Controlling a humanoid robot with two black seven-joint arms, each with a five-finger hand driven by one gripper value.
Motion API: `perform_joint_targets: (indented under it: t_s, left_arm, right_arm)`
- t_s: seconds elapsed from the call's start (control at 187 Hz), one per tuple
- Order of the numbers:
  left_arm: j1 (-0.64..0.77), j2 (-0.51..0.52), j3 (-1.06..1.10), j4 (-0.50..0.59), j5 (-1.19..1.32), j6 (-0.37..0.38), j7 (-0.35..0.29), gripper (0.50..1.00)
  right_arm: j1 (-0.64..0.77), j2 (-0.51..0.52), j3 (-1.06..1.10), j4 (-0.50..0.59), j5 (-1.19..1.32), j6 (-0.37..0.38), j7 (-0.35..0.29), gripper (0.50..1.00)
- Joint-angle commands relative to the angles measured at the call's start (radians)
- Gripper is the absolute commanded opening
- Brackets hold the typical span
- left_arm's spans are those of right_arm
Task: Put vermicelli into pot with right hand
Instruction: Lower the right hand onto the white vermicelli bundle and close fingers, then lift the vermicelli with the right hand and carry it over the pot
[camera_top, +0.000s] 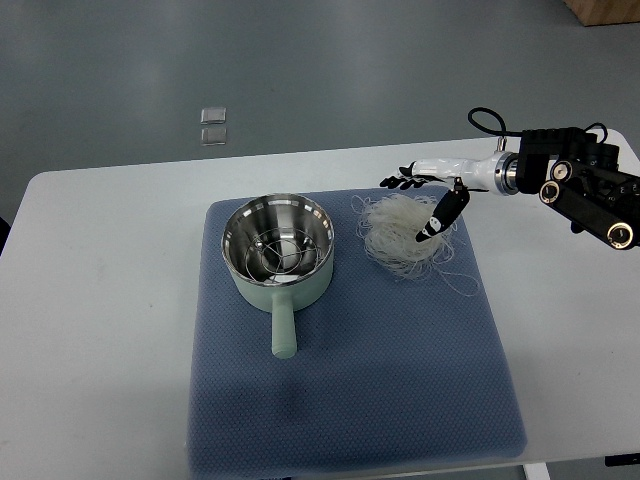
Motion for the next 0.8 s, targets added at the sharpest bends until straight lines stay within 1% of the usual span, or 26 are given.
perform_joint_targets:
  t_s: [0.0,0.053,0.176,0.23,0.289,0.337,0.342,0.347,0.353,0.358,0.363,0.369,0.374,0.379,0.385,0.39,0.395,0.401,0.406,0.411,0.417,0.427,0.641,0.646,0.657,0.796]
  left_arm:
    - [0.0,0.0,0.0,-0.002,0.0,-0.001,0.0,1.0]
    - [0.0,0.0,0.001,-0.002,0.0,-0.001,0.0,1.0]
    - [0.0,0.0,0.001,-0.002,0.001,-0.001,0.0,1.0]
    - [0.0,0.0,0.001,-0.002,0.001,-0.001,0.0,1.0]
    - [0.0,0.0,0.003,-0.002,0.001,-0.001,0.0,1.0]
    - [0.0,0.0,0.003,-0.002,0.001,-0.001,0.0,1.0]
    - [0.0,0.0,0.003,-0.002,0.001,-0.001,0.0,1.0]
    - [0.0,0.0,0.003,-0.002,0.001,-0.001,0.0,1.0]
    - [0.0,0.0,0.003,-0.002,0.001,-0.001,0.0,1.0]
    - [0.0,0.0,0.003,-0.002,0.001,-0.001,0.0,1.0]
    - [-0.002,0.0,0.003,-0.002,0.001,-0.001,0.0,1.0]
    - [-0.002,0.0,0.003,-0.002,0.001,-0.001,0.0,1.0]
    - [0.0,0.0,0.003,-0.004,0.001,-0.001,0.0,1.0]
    - [0.0,0.0,0.003,-0.004,0.001,-0.001,0.0,1.0]
    - [0.0,0.0,0.003,-0.004,0.001,-0.001,0.0,1.0]
    - [0.0,0.0,0.003,-0.004,0.001,-0.001,0.0,1.0]
    - [0.0,0.0,0.003,-0.004,0.001,-0.001,0.002,1.0]
    - [0.0,0.0,0.003,-0.004,0.001,-0.001,0.002,1.0]
    - [0.0,0.0,0.003,-0.004,0.001,-0.001,0.0,1.0]
    - [0.0,0.0,0.003,-0.004,0.001,-0.001,0.0,1.0]
    - [0.0,0.0,0.003,-0.004,0.001,0.0,0.0,1.0]
    - [-0.002,0.0,0.004,-0.006,0.001,-0.001,0.0,1.0]
    - [-0.002,0.0,0.004,-0.006,0.001,0.0,0.002,1.0]
    - [-0.002,0.0,0.004,-0.006,0.001,-0.001,0.002,1.0]
    - [-0.002,0.0,0.004,-0.006,0.001,-0.001,0.002,1.0]
    - [-0.002,0.0,0.004,-0.006,0.001,0.0,0.002,1.0]
  right_arm:
    - [0.005,0.004,-0.049,-0.008,-0.029,-0.045,-0.002,0.868]
    - [0.003,0.015,-0.072,-0.016,-0.053,-0.075,-0.002,0.856]
    - [0.006,0.055,-0.128,-0.063,-0.102,-0.124,-0.003,0.799]
    - [0.006,0.055,-0.128,-0.063,-0.102,-0.124,-0.003,0.799]
    - [0.011,0.057,-0.151,-0.069,-0.108,-0.13,-0.003,0.742]
    - [0.011,0.057,-0.151,-0.069,-0.108,-0.13,-0.003,0.742]
    - [0.011,0.057,-0.156,-0.071,-0.108,-0.13,-0.003,0.711]
    - [0.011,0.057,-0.156,-0.071,-0.108,-0.13,-0.003,0.711]
    - [0.012,0.058,-0.157,-0.071,-0.108,-0.129,-0.003,0.693]
    - [0.012,0.058,-0.158,-0.071,-0.108,-0.129,-0.003,0.693]
    - [0.012,0.057,-0.158,-0.071,-0.108,-0.129,-0.003,0.668]
    - [0.012,0.057,-0.158,-0.071,-0.108,-0.129,-0.003,0.668]
    - [0.012,0.057,-0.158,-0.071,-0.108,-0.129,-0.003,0.638]
    - [0.012,0.057,-0.158,-0.071,-0.108,-0.129,-0.003,0.637]
    - [0.012,0.057,-0.158,-0.071,-0.11,-0.127,-0.003,0.605]
    - [0.012,0.057,-0.158,-0.071,-0.11,-0.127,-0.003,0.605]
    - [0.012,0.057,-0.158,-0.071,-0.11,-0.127,-0.003,0.576]
    - [0.012,0.057,-0.158,-0.071,-0.11,-0.127,-0.003,0.576]
    - [0.012,0.057,-0.159,-0.071,-0.11,-0.127,-0.003,0.544]
    - [0.012,0.057,-0.159,-0.071,-0.11,-0.127,-0.003,0.543]
    - [0.012,0.057,-0.161,-0.072,-0.11,-0.129,-0.003,0.509]
    - [0.012,0.057,-0.162,-0.073,-0.11,-0.129,-0.003,0.5]
    - [0.014,0.055,-0.162,-0.073,-0.108,-0.138,-0.003,0.5]
    - [0.023,0.055,-0.158,-0.071,-0.107,-0.155,-0.002,0.5]
    - [0.026,0.057,-0.156,-0.071,-0.107,-0.158,-0.002,0.5]
    - [0.055,0.041,-0.141,-0.06,-0.087,-0.164,0.005,0.5]
